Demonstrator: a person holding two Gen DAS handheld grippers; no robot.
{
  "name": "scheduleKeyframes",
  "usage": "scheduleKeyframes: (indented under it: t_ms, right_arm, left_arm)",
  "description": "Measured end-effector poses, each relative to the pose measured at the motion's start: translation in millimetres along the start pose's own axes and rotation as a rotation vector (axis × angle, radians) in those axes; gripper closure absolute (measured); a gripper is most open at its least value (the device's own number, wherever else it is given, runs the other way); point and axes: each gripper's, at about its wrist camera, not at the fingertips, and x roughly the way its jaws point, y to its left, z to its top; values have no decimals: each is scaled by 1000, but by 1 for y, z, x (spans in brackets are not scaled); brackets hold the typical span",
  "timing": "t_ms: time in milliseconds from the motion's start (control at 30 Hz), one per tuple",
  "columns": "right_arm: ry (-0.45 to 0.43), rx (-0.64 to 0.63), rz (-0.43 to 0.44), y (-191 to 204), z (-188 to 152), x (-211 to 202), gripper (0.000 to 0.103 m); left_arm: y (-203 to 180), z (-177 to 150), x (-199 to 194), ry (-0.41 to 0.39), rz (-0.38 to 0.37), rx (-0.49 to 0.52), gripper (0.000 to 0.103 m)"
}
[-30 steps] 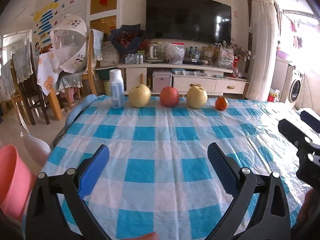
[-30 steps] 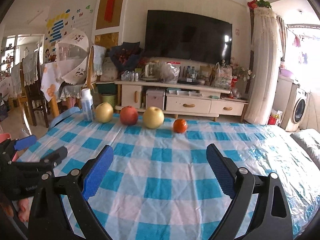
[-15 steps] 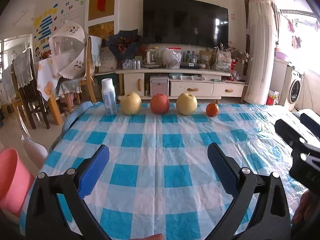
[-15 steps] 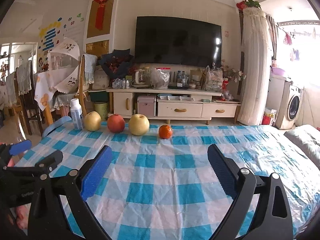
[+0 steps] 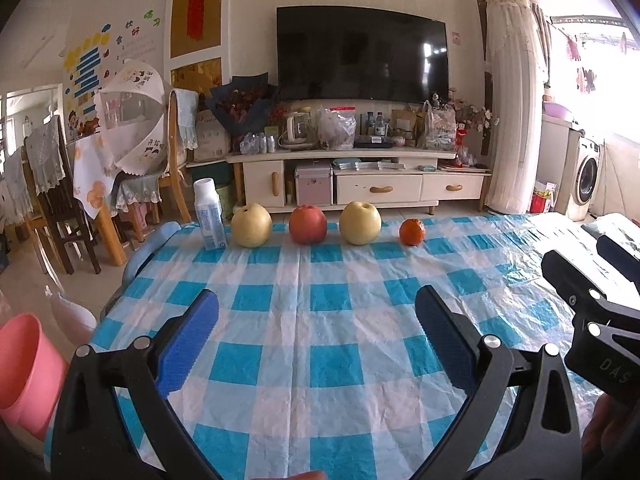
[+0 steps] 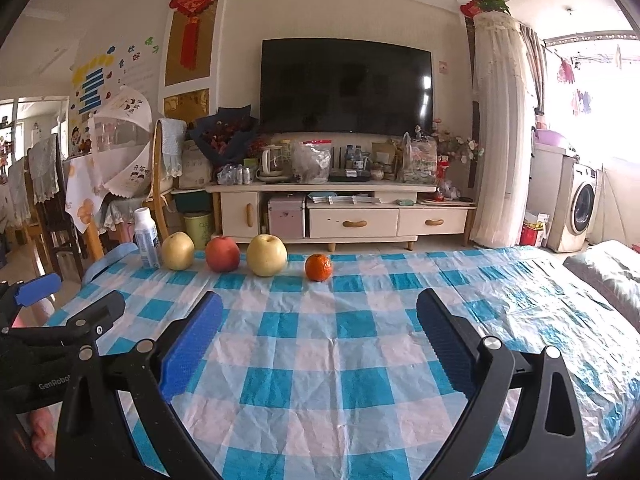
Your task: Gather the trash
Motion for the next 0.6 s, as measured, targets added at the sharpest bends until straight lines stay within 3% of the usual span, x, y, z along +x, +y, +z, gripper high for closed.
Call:
scheduleKeyframes:
  t_ms: [333,533,600]
  right_arm:
    - [47,-18,-15,0,-8,18,7]
    - [155,-42,-21,9,-23,51,7]
    - [238,-48,-26,12,-33,71,7]
  left_arm:
    - [-2,-7,17,19,-1,2,4]
    - [0,-28,58,141,9,7,4]
    - [2,-37,73,202,10,-4,4]
